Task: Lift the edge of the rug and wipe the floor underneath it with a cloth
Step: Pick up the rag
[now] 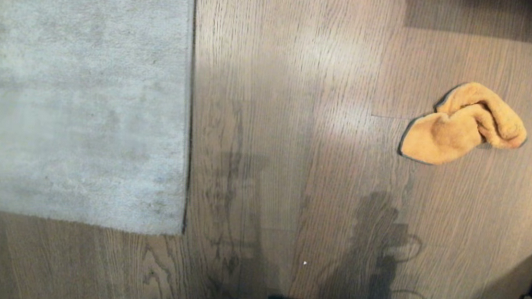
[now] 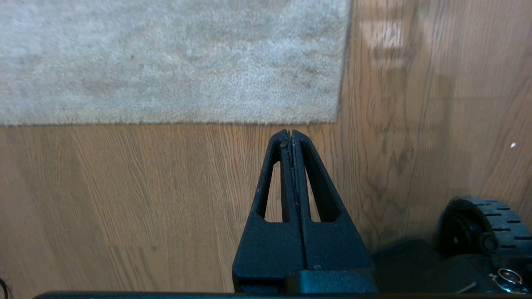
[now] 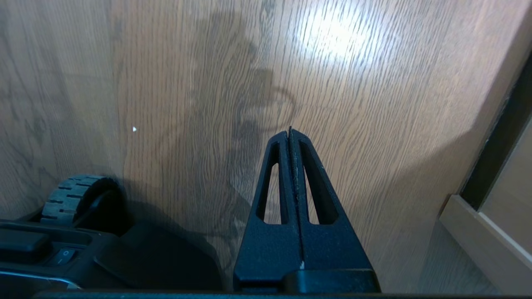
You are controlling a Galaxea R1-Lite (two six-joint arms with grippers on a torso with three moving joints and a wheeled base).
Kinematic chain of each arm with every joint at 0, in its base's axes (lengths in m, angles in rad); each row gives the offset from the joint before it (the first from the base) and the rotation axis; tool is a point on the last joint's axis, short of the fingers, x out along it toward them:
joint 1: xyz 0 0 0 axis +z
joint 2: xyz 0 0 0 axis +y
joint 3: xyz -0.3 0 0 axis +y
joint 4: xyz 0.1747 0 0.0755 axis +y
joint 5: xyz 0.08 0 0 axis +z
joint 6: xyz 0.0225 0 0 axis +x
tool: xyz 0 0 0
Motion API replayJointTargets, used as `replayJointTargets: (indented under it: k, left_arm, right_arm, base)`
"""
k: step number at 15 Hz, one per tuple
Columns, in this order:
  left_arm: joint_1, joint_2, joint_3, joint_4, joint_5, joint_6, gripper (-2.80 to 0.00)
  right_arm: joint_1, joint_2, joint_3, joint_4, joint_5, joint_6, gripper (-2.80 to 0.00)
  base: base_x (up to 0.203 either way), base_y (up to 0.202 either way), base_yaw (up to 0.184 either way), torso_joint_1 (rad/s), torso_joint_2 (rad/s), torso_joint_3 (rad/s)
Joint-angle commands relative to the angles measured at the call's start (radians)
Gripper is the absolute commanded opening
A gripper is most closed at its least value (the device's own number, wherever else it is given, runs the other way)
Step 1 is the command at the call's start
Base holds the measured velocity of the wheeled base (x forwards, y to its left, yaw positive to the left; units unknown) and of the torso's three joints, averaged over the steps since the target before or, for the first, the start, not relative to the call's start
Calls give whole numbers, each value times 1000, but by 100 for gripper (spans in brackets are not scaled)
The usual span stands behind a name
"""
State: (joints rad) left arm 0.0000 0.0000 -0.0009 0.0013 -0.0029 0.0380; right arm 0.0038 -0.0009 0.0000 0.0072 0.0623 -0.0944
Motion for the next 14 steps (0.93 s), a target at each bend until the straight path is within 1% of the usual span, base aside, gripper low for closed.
replayJointTargets:
  k: [1, 5, 14]
  left_arm:
    - [0, 0, 1, 0, 0, 0, -280]
    - [0, 0, -1, 0, 0, 0, -280]
    - [0, 0, 1, 0, 1, 0, -280]
  right_arm:
    - [1, 1, 0, 0, 2, -1, -280]
    - [1, 1, 0, 0, 1, -1, -280]
    - [1, 1, 0, 0, 1, -1, -280]
  base:
    - [0, 0, 0, 2, -1, -196]
    - [0, 0, 0, 3, 4, -94]
    - [0, 0, 0, 1, 1, -3]
